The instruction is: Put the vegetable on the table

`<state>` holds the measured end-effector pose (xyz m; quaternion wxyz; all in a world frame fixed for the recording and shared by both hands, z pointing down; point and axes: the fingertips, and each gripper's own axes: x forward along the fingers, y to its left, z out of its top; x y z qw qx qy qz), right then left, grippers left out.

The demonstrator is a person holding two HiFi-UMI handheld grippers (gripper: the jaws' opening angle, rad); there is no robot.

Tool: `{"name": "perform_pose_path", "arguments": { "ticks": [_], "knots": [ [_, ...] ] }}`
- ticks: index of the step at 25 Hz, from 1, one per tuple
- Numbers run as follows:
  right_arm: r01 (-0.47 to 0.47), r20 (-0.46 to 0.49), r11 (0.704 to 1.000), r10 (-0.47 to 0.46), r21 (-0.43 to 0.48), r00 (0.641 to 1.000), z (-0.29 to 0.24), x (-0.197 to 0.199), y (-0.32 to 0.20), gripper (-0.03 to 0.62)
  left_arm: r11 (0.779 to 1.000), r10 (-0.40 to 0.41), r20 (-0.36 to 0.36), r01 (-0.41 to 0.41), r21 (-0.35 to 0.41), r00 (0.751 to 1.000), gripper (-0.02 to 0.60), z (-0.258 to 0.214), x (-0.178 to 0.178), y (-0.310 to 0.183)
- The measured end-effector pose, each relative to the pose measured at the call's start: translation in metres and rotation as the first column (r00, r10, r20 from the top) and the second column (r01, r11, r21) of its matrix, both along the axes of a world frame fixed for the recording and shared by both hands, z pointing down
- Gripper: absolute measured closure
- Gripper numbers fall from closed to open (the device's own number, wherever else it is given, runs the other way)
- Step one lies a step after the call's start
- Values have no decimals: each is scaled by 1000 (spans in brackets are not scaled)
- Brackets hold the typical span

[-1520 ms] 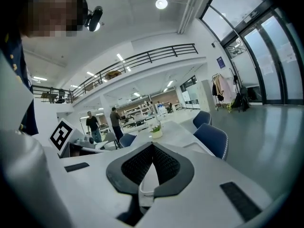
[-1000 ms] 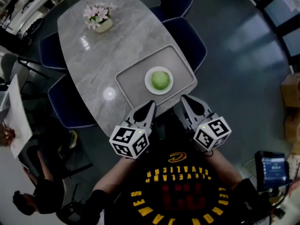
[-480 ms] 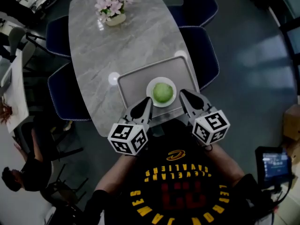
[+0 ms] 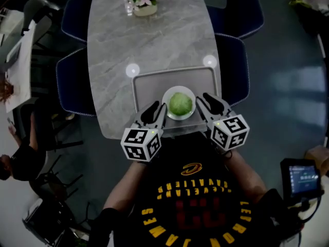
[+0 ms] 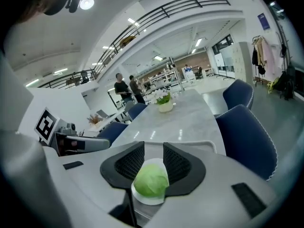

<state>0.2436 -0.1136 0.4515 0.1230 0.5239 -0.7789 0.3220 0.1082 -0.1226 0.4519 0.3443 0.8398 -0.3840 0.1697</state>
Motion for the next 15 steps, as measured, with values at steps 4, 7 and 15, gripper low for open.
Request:
{"name": "perform_pose_path", "arguments": {
  "ticks": [4, 7, 15],
  "knots": [
    [43, -4, 991, -43, -129, 999, 53, 6, 8, 484, 998, -13, 79, 18, -62, 997, 495, 38, -4, 7],
    [40, 5, 975, -40, -219, 999, 89, 8, 16, 484, 990, -28, 121, 44, -132, 992, 495, 72, -11, 12],
    [-7, 42, 928, 24, -371, 999, 140, 14, 29, 484, 937, -69, 81, 92, -337, 994, 495, 127, -19, 23]
  ]
}}
